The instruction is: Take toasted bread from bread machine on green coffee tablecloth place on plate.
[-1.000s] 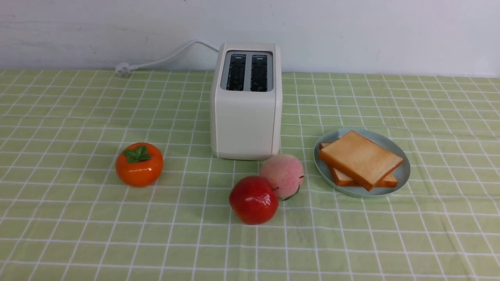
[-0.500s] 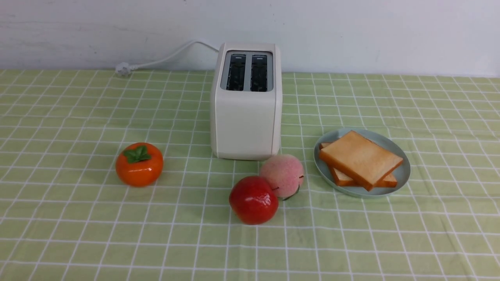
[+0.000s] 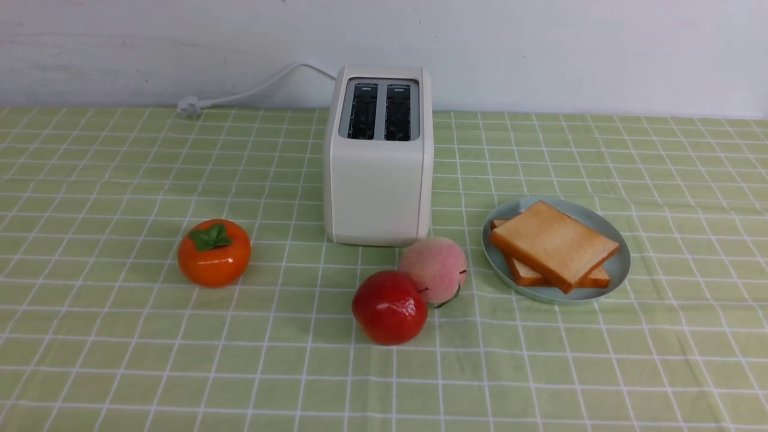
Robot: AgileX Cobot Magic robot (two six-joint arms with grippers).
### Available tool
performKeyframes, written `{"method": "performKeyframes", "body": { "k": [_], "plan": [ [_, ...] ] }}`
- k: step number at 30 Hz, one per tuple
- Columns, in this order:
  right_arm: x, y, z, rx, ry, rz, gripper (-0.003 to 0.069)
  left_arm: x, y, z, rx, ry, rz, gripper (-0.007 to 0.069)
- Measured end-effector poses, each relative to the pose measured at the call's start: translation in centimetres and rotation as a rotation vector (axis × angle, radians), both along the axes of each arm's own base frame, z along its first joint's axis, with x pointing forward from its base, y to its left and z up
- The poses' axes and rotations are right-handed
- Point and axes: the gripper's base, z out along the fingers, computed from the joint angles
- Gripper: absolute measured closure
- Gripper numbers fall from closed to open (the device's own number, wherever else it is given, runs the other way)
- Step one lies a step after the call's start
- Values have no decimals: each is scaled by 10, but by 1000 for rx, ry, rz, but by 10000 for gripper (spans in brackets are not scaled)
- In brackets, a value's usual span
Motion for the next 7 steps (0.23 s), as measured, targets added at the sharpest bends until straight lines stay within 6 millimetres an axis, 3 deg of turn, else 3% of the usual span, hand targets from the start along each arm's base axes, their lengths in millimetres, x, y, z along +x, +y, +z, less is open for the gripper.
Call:
{"method": "performKeyframes", "body": {
  "k": [7],
  "plan": [
    [0,0,0,0,0,0,532,0,0,0,0,0,0,617]
  ]
}}
